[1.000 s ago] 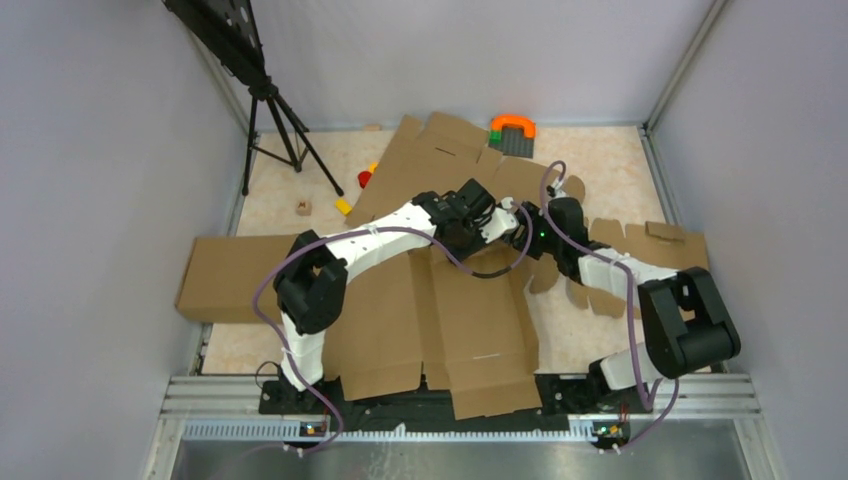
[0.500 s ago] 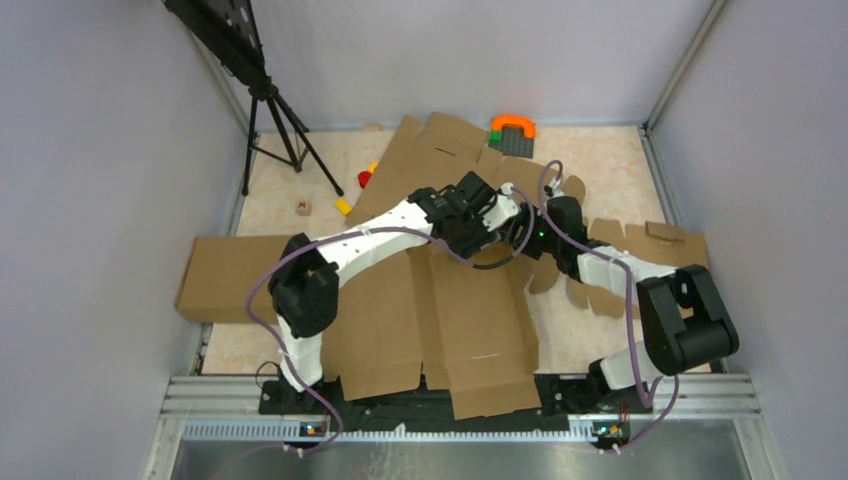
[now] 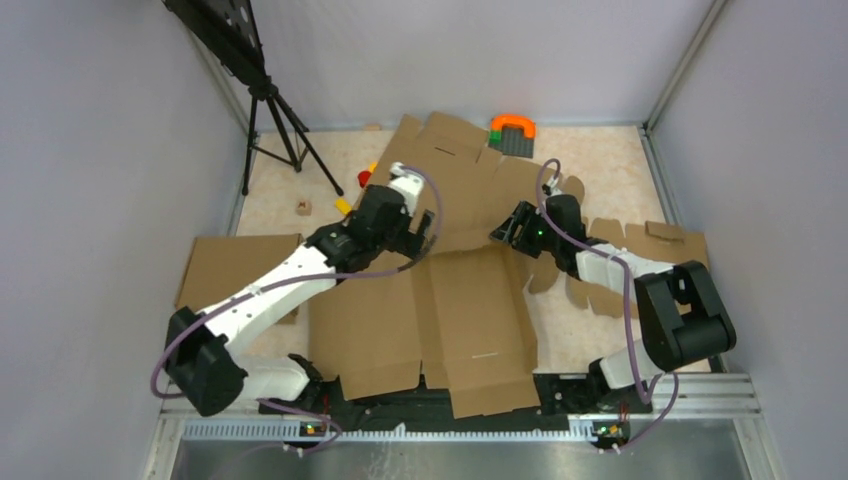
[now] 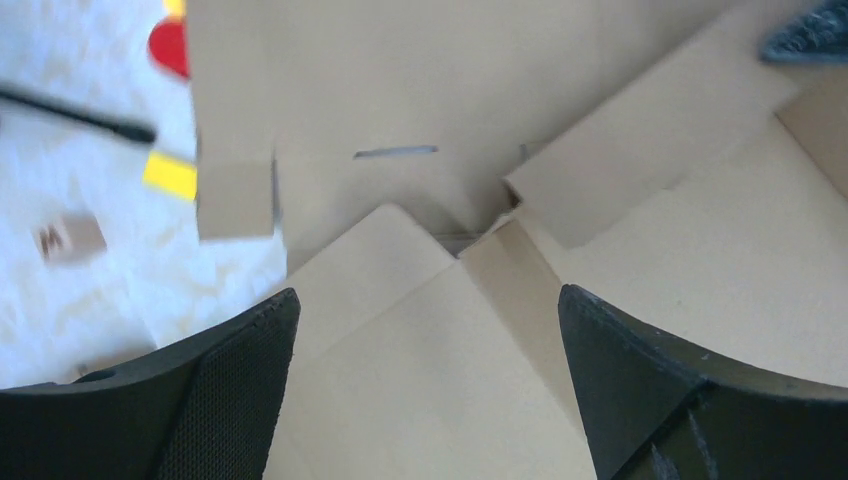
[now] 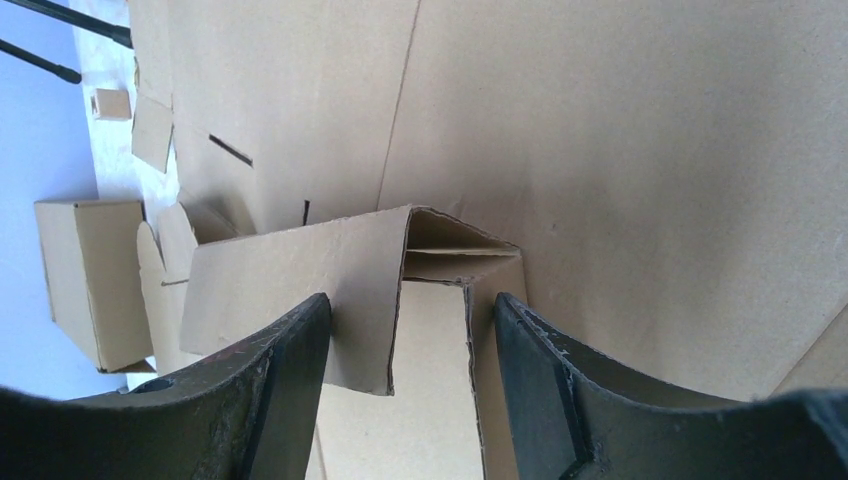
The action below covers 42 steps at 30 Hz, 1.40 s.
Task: Fold the paper box
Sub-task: Fold the paper box at the center of the board.
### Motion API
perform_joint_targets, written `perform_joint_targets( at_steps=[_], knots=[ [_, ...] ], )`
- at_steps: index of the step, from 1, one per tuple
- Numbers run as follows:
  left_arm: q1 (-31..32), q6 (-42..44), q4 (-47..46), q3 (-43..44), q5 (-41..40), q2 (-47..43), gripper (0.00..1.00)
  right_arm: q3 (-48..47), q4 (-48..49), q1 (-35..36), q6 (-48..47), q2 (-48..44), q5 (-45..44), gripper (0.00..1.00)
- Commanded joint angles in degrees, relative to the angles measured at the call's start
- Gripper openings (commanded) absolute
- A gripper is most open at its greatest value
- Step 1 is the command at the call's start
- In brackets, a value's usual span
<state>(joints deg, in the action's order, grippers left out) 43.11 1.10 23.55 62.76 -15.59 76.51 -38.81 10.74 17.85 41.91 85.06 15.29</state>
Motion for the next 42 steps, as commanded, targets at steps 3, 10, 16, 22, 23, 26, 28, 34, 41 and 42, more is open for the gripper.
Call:
perform_joint_targets(
  at_steps=[3,10,16,22,23,26,28,34,41,42],
  knots=[
    [-11.8,-31.3,6.3,-5.2,7.8,-8.0,0.99,-2.8,0.8,0.5,-1.5,1.2,1.0,0.6],
    [-13.7,-38.4,10.3,-13.7,13.6,-13.3,0.99,-2.7,0.4,1.1,-1.5,1.1,1.0,0.6],
    [-13.7,-46.1,21.6,-14.0,2.8,-11.8,0.99,-2.5,0.3,1.4,-1.6,0.7,0.8,0.6],
    [-18.0,-47.4,17.2,-21.1,3.3,-14.9,0.99,-2.2,0.2,1.4,-1.7,0.4,0.9,0.61],
    [-18.6,-47.6,17.3,-21.6,3.1,-14.7,0.99,-2.2,0.2,1.4,-1.7,0.5,0.9,0.61],
    [-19.9,-48.6,16.5,-23.7,2.7,-14.2,0.99,-2.1,0.2,1.4,-1.7,0.4,1.1,0.61],
    [-20.6,-48.4,14.0,-25.8,4.0,-14.3,0.99,-2.0,0.3,1.5,-1.7,0.5,1.1,0.6],
    [-20.9,-44.5,1.4,-31.6,23.1,-11.5,0.99,-1.6,0.9,1.5,-1.3,0.9,1.9,0.61],
    [-20.9,-45.4,-15.0,-38.7,37.6,-9.8,0.99,-1.3,1.2,1.6,-0.8,1.3,2.7,0.61],
    [-20.9,-45.4,-16.3,-39.3,37.8,-10.0,0.99,-1.2,1.2,1.6,-0.8,1.4,2.7,0.61]
  ],
)
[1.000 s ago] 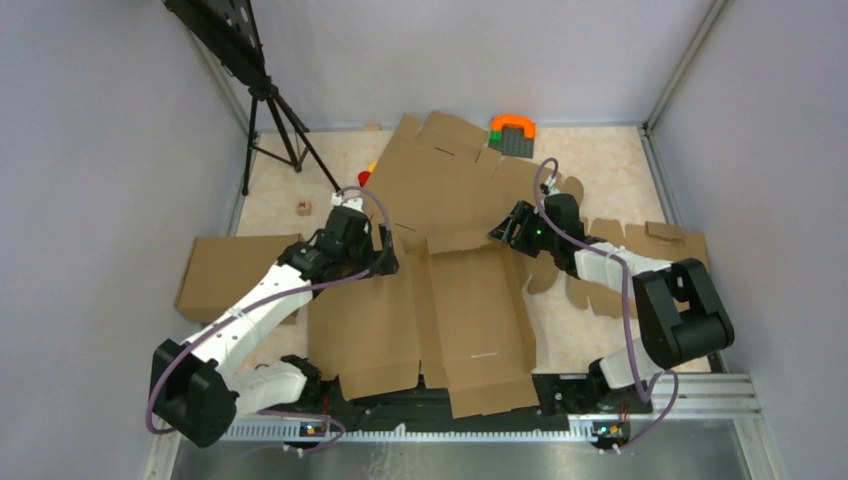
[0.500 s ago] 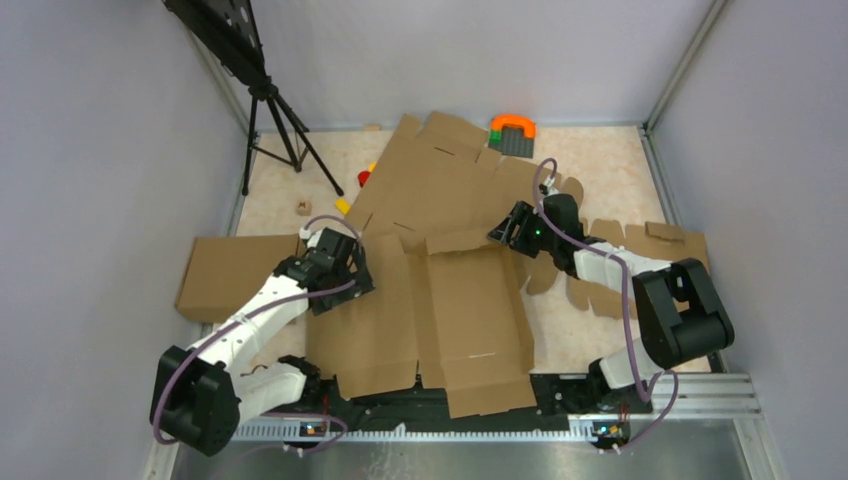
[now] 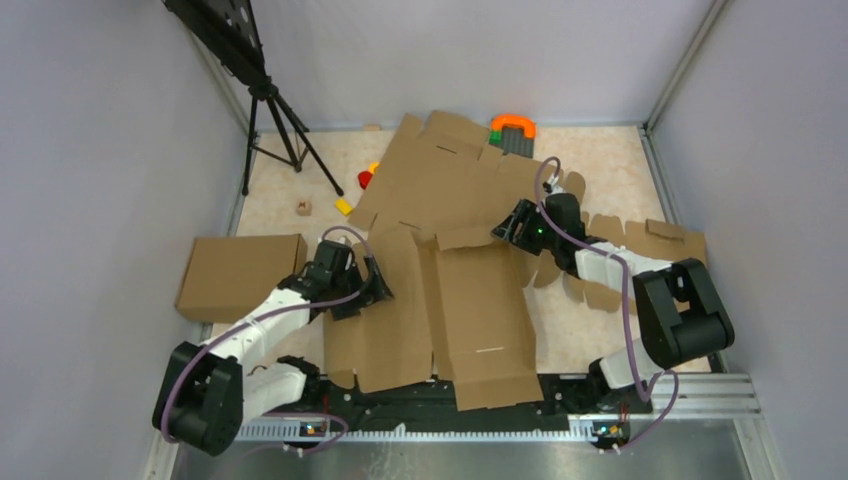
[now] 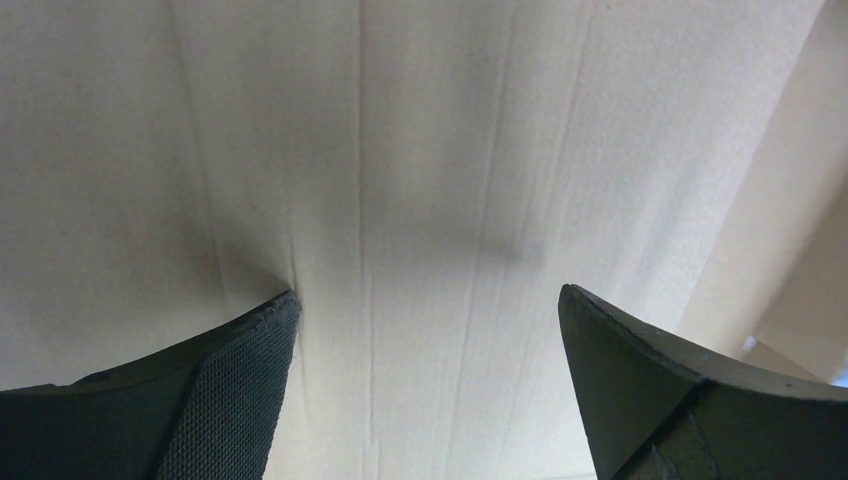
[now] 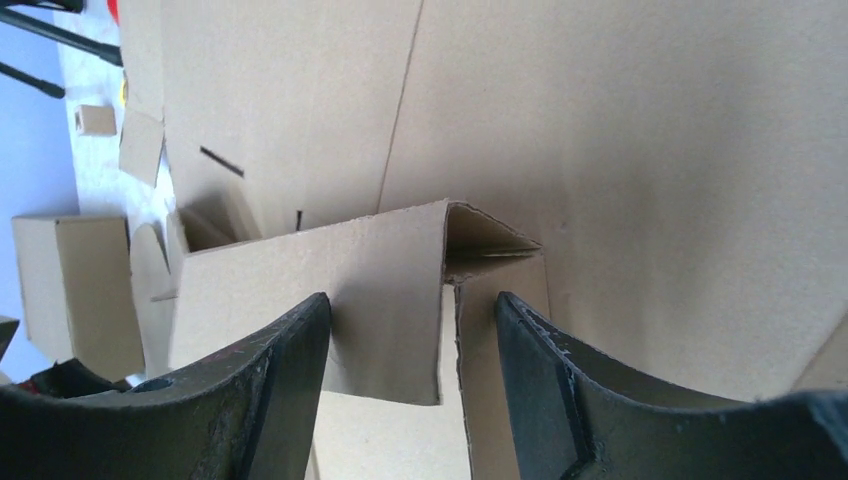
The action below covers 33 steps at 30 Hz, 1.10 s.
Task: Fold the paper box
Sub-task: Fold the paper box at the center of the board.
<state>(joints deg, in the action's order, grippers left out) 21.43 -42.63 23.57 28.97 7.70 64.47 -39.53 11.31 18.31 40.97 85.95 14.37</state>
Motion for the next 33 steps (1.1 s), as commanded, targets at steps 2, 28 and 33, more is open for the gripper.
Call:
perform_joint_targets(
  at_steps=[2,28,33],
  knots=[
    [0.8,-1.5,-17.9,-6.3,15.1,1.3,0.99,-0.2,0.7,1.1,0.2,0.4,3.6,0.61],
    [0.8,3.9,-8.6,-1.5,8.2,5.9,0.99,1.3,5.4,-2.5,3.9,-0.3,5.2,0.88],
    [0.8,4.6,-7.9,-1.5,7.6,5.8,0.99,-0.6,6.1,-2.6,4.2,0.8,6.3,0.9]
  ],
)
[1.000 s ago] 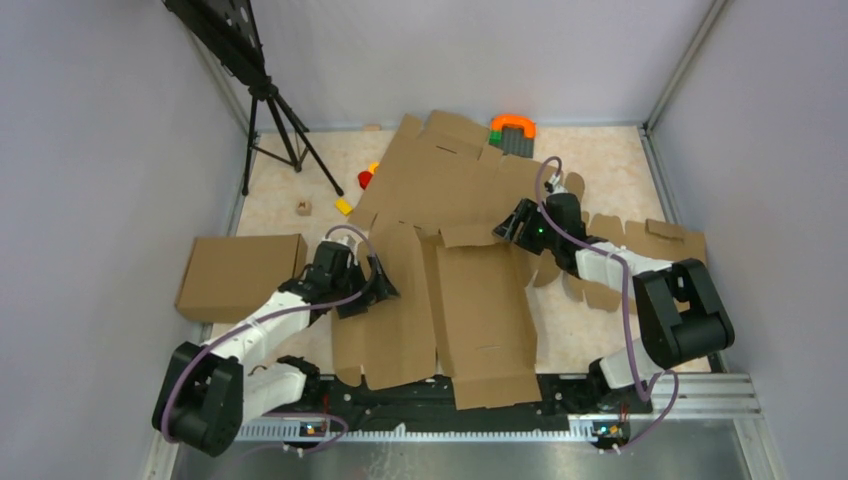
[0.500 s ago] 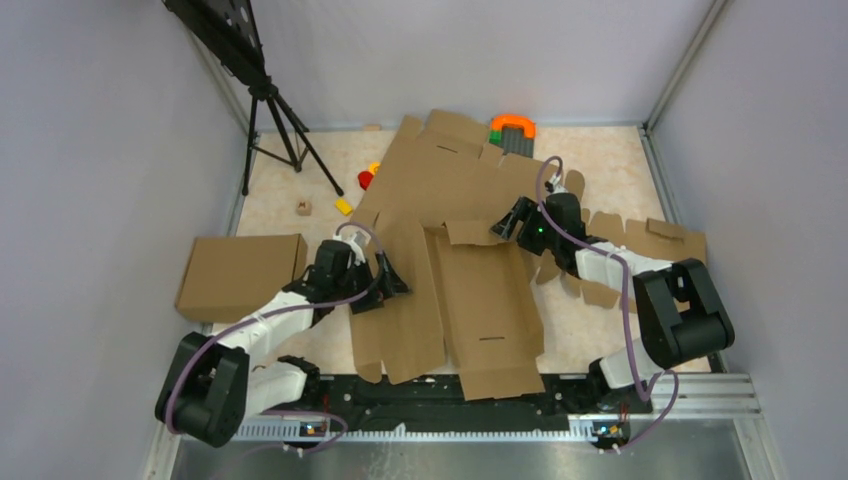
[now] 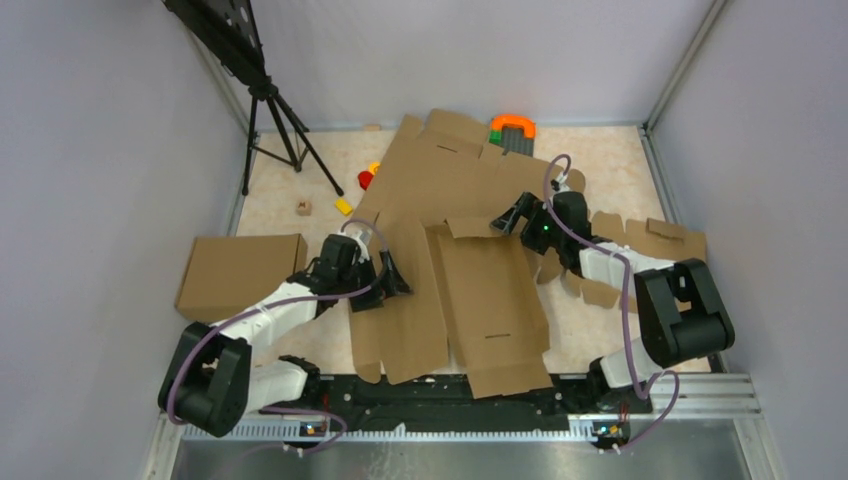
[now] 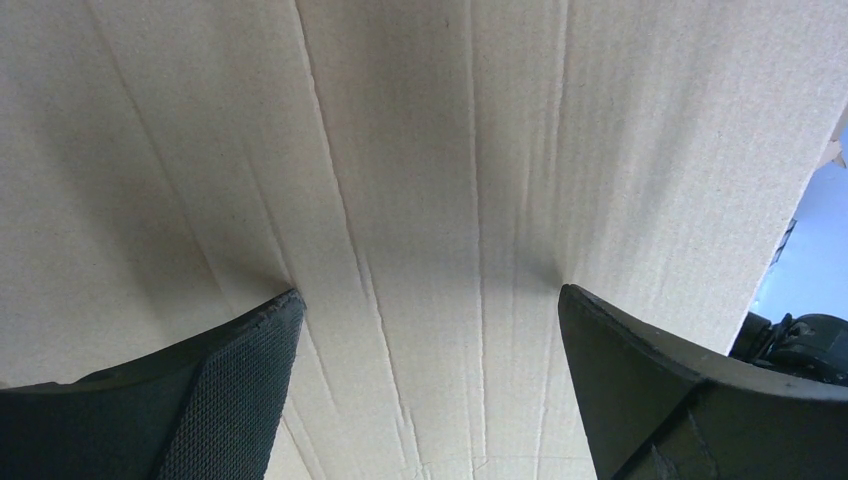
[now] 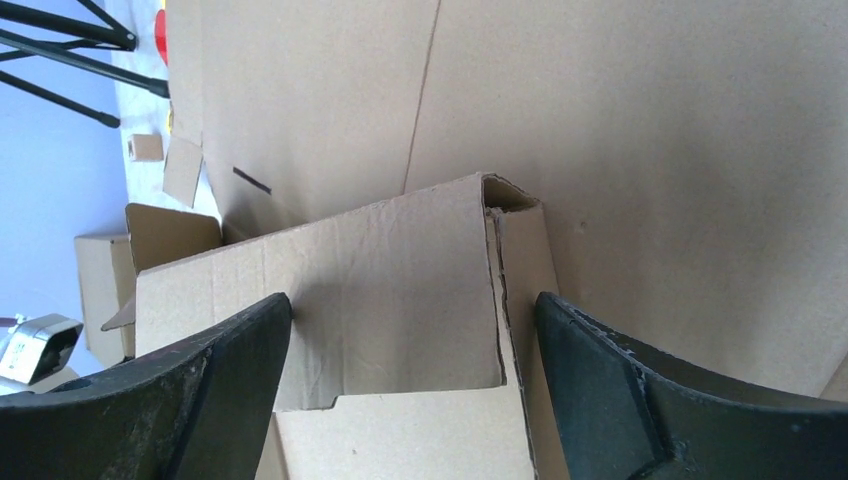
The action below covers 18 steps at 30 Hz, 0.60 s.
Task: Fold the paper box
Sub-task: Fold the paper box at the center of the board.
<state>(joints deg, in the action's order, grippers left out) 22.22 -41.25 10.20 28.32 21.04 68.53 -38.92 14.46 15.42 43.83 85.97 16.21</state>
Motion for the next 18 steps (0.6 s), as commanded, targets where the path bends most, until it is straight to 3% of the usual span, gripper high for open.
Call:
perform_joint_targets(
  at_steps=[1,13,18],
  knots=[
    [0.0,3.3,5.5,-0.8,-5.7,1.8,0.99,-1.6,2.9,0.2,1.4,1.0,4.6,0.91],
    [0.0,5.0,5.8,-0.7,-5.3,2.9,0.99,-6.6,-3.9,0.2,0.8,1.8,3.6,0.94],
    [0.0,5.5,6.4,-0.1,-5.7,3.2,0.99,-8.2,-4.4,-0.8,4.1,4.0,7.9,0.95]
  ],
)
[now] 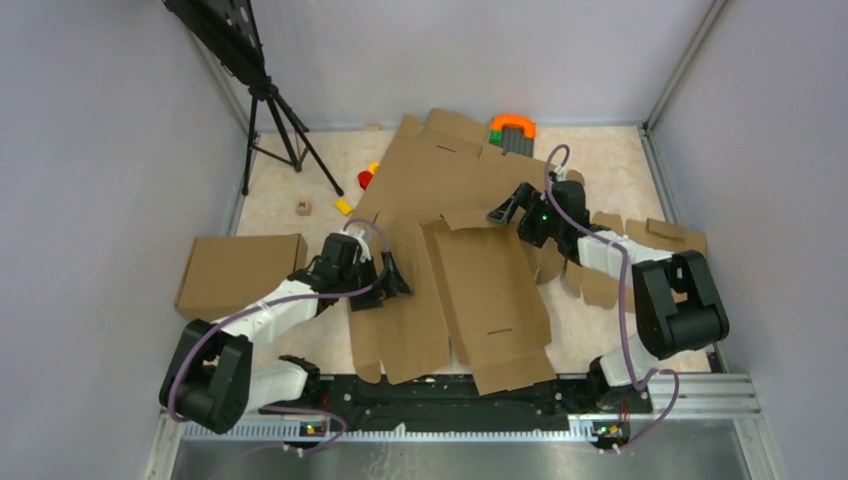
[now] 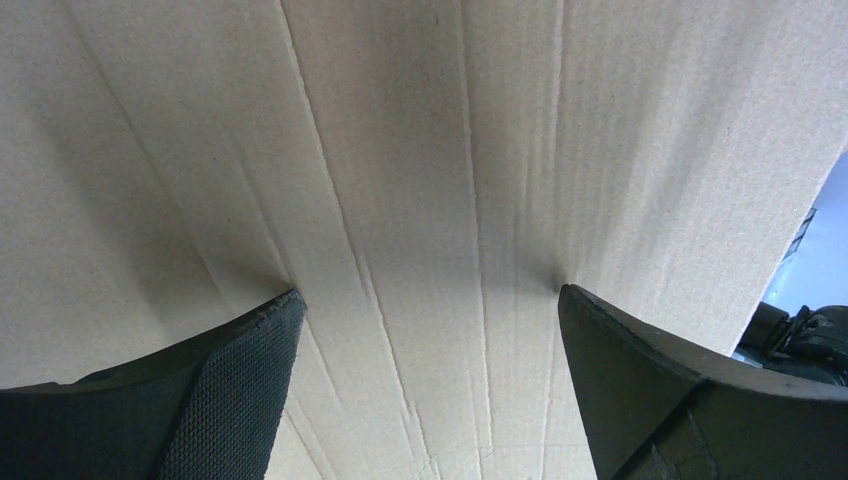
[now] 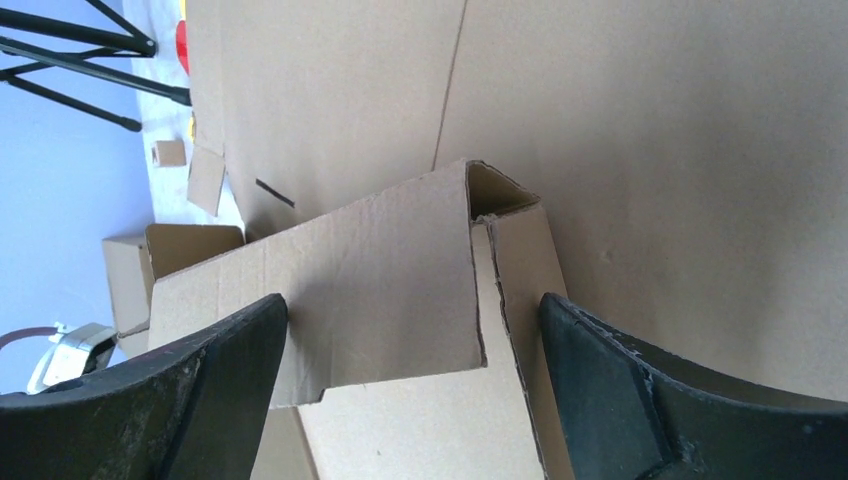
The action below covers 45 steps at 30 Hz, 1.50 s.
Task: Fold the paper box
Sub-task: Fold the paper box at the center of the board.
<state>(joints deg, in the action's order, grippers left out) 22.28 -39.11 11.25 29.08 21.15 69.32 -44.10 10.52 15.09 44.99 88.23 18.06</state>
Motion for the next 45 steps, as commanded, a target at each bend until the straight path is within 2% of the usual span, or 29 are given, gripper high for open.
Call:
perform_joint_targets(
  at_steps=[1,7,16,22,24,33,37,41,45],
  knots=[
    [-0.1,3.5,5.6,-0.7,-5.9,2.4,0.99,-3.0,-0.3,-0.6,3.8,2.0,6.7,0.95],
    [-0.1,4.3,8.3,0.8,-7.9,2.3,0.99,-3.5,-3.6,-2.2,5.2,1.7,5.5,0.95],
    [0.0,4.5,11.5,3.9,-8.2,-1.5,0.99,-4.1,-3.4,-3.2,4.0,2.7,7.0,0.96],
    [-0.1,5.1,4.8,3.8,-0.1,1.1,0.99,-3.7,-2.4,-3.2,3.4,3.8,8.5,0.96],
    [-0.1,5.3,4.3,4.5,0.3,1.5,0.99,-4.1,-3.2,-3.2,2.9,4.1,8.3,0.96],
    [-0.1,8.6,14.7,8.7,-8.7,-8.8,0.99,-5.7,-6.0,-3.1,0.8,3.8,6.6,0.97],
    [-0.1,10.6,17.0,9.6,-13.0,-8.9,0.99,-6.1,-5.8,-3.2,0.7,4.4,7.2,0.97],
    [-0.1,10.5,14.2,10.6,-10.4,-5.4,0.99,-6.3,-5.3,-3.2,0.7,5.4,8.3,0.97],
    [-0.1,14.3,5.9,11.2,-7.6,-5.2,0.99,-6.2,-5.3,-3.2,0.8,5.6,8.2,0.97]
  ],
)
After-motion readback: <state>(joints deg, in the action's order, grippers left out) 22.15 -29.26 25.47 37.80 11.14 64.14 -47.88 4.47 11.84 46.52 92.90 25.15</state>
